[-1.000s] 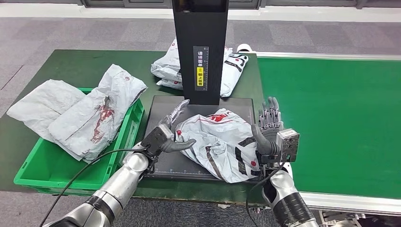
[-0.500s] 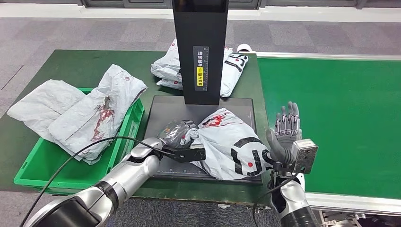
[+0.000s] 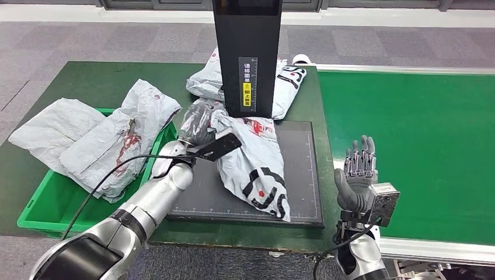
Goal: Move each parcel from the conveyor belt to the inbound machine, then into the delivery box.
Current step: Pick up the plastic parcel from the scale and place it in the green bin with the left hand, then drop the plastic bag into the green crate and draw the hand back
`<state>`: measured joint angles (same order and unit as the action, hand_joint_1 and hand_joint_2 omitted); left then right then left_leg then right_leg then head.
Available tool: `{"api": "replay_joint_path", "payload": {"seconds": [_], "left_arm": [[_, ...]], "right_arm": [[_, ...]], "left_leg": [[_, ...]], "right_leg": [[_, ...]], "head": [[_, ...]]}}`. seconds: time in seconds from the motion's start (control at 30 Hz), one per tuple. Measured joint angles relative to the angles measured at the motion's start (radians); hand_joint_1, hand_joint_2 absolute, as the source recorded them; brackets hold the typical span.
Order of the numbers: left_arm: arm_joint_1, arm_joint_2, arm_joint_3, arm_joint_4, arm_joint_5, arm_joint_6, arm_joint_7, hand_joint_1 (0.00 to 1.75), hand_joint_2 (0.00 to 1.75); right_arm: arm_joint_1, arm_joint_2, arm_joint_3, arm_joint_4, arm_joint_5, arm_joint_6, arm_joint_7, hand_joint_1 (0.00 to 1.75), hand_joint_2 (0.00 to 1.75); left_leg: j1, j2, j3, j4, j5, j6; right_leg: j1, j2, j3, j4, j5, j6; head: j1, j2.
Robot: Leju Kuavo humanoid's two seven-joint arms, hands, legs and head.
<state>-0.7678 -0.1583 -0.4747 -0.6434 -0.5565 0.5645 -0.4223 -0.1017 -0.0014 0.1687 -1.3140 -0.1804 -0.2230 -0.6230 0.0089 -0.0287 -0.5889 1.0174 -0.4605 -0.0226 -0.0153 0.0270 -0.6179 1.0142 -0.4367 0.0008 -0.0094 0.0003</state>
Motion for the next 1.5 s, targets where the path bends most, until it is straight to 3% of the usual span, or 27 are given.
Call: {"api": "replay_joint_path", "payload": {"seconds": [0.13,0.37,0.77,0.9,1.13,1.23,1.37,1.4,1.5], "left_arm": [[-0.043,0.033,0.064,-0.091,0.006,0.022,0.04,1.75,1.75],[-0.166,0.164,0.186,-0.227,0.003,0.062,0.086,1.75,1.75],[-0.158,0.438,0.385,-0.326,0.152,0.128,-0.03,1.75,1.75],[-0.143,0.478,0.428,-0.322,0.159,0.129,-0.052,1.75,1.75],[-0.138,0.503,0.455,-0.316,0.146,0.129,-0.035,1.75,1.75],[-0.136,0.521,0.459,-0.286,0.103,0.088,0.027,1.75,1.75],[-0.14,0.563,0.432,-0.156,-0.032,-0.142,0.147,1.75,1.75],[-0.14,0.572,0.415,-0.116,-0.08,-0.196,0.178,1.41,1.75],[-0.14,0.594,0.352,0.0,-0.204,-0.334,0.206,0.1,1.75]], "right_arm": [[0.008,0.003,-0.006,0.0,-0.016,0.0,-0.003,0.0,1.75],[0.018,0.004,-0.02,0.0,-0.042,-0.003,-0.007,0.0,1.75],[0.115,0.004,-0.073,-0.077,-0.071,-0.029,-0.008,0.0,1.75],[0.131,0.004,-0.078,-0.096,-0.071,-0.031,-0.008,0.0,1.75],[0.138,0.004,-0.088,-0.108,-0.071,-0.031,-0.007,0.0,1.75],[0.149,0.004,-0.091,-0.119,-0.071,-0.033,-0.007,0.0,1.75],[0.177,0.005,-0.111,-0.151,-0.064,-0.029,0.001,0.0,1.75],[0.182,0.006,-0.118,-0.159,-0.058,-0.025,0.006,0.0,1.75],[0.186,0.01,-0.14,-0.177,-0.036,-0.002,0.023,0.0,1.75]], "left_leg": [[0.001,0.0,0.0,0.0,0.0,0.0],[0.001,0.004,0.0,-0.001,0.001,-0.001],[0.002,0.006,0.0,-0.001,0.0,-0.002],[0.002,0.005,-0.001,-0.001,0.0,-0.002],[0.002,0.004,-0.001,-0.001,0.0,-0.002],[0.002,0.005,0.0,-0.001,0.0,-0.002],[0.002,0.005,0.0,-0.001,0.0,-0.003],[0.002,0.005,0.0,-0.001,0.0,-0.003],[0.002,0.007,0.0,-0.001,0.0,-0.003]], "right_leg": [[0.001,0.0,0.0,0.001,0.0,0.0],[0.001,0.005,-0.002,0.001,0.001,-0.002],[0.001,0.008,-0.003,0.002,0.0,-0.003],[0.002,0.007,-0.003,0.002,0.0,-0.003],[0.001,0.006,-0.002,0.002,0.0,-0.002],[0.001,0.007,-0.002,0.002,0.0,-0.002],[0.001,0.007,-0.003,0.001,0.0,-0.003],[0.002,0.007,-0.003,0.002,0.0,-0.003],[0.002,0.008,-0.003,0.002,0.001,-0.003]], "head": [[0.0,0.0],[0.0,0.0],[0.0,0.0],[0.0,0.0],[0.0,0.0],[0.0,0.0],[0.0,0.0],[0.0,0.0],[0.0,0.0]]}}
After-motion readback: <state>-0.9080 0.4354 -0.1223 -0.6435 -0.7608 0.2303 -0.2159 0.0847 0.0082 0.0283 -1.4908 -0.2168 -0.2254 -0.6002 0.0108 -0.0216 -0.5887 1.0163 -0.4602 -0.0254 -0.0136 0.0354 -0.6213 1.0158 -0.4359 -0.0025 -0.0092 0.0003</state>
